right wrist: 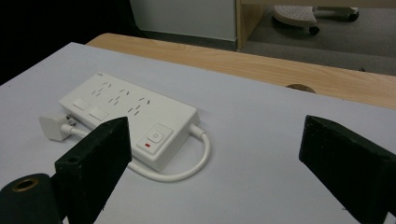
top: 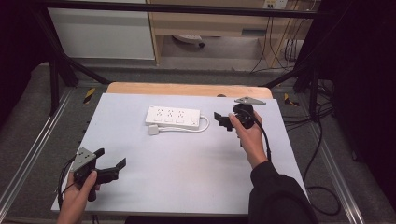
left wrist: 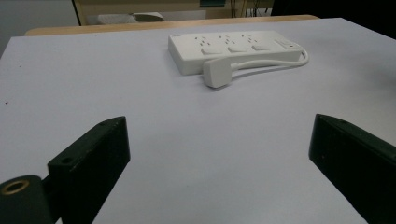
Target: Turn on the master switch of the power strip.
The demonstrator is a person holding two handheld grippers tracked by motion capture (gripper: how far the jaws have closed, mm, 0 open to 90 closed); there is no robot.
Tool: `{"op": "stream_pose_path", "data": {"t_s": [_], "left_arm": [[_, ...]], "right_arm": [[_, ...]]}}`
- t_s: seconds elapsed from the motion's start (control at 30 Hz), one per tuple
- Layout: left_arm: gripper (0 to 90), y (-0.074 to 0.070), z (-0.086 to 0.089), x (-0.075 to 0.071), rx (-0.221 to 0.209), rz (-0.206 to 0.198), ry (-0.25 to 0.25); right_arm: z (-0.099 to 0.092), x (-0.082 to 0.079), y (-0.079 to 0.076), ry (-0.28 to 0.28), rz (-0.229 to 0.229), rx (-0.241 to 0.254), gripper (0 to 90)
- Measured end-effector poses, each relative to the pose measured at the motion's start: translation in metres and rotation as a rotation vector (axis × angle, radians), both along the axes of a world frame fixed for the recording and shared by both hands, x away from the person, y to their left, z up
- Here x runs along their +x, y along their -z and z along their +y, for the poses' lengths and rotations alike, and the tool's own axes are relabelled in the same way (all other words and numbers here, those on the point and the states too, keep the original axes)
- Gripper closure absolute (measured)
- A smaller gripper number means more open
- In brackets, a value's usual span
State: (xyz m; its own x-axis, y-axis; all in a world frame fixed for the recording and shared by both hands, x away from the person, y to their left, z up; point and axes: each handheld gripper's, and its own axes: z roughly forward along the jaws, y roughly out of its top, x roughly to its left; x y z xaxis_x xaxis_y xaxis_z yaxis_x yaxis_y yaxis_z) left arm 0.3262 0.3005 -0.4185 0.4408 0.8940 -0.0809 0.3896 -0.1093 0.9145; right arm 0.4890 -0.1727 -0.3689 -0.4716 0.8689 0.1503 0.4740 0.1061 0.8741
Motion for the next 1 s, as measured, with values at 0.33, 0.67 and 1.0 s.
{"op": "stream_pose_path", "data": {"t_s": [0.33,0.67,1.0], "left_arm": [[5.4,0.0,0.001,-0.001,-0.001,0.004,-0.001],[5.4,0.0,0.003,-0.002,-0.002,0.005,-0.011],[5.5,0.0,0.004,-0.003,-0.002,0.002,-0.015]], "right_arm": [[-0.028,-0.023,-0.008,-0.012,-0.039,0.05,7.5],[-0.053,-0.052,-0.013,-0.019,-0.083,0.028,7.5],[-0.078,-0.088,0.001,-0.018,-0.096,0.02,7.2]]}}
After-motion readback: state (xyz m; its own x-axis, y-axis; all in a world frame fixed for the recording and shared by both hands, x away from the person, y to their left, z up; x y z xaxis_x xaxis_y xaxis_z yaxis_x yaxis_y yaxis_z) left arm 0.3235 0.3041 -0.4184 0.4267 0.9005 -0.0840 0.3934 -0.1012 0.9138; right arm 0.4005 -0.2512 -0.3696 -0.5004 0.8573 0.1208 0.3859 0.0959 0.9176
